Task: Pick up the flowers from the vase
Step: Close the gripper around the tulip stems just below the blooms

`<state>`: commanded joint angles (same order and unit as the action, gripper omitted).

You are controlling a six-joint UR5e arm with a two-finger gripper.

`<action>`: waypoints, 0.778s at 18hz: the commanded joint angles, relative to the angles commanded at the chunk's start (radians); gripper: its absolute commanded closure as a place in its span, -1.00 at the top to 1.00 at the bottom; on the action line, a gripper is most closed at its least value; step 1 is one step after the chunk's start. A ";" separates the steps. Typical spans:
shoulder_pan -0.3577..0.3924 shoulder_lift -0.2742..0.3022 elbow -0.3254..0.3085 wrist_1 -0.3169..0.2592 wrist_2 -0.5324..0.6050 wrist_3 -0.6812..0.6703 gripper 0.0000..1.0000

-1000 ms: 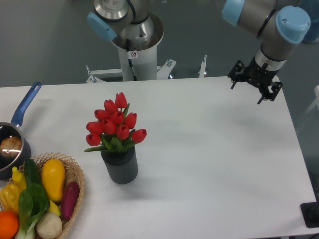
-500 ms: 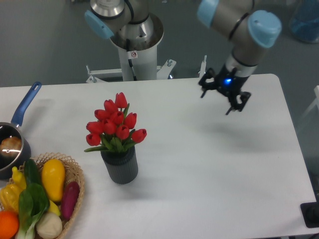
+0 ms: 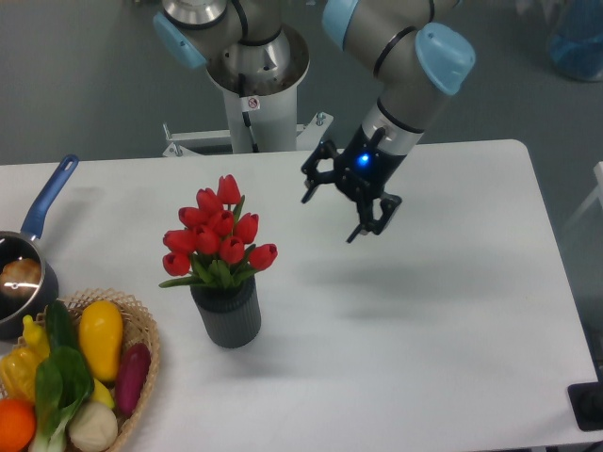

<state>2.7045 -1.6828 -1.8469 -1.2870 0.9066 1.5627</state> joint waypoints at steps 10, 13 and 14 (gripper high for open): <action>-0.066 -0.044 -0.028 0.012 -0.322 0.111 1.00; -0.078 -0.052 -0.028 0.014 -0.348 0.109 1.00; -0.083 -0.063 -0.026 0.014 -0.369 0.109 1.00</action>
<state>2.6216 -1.7456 -1.8730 -1.2732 0.5371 1.6720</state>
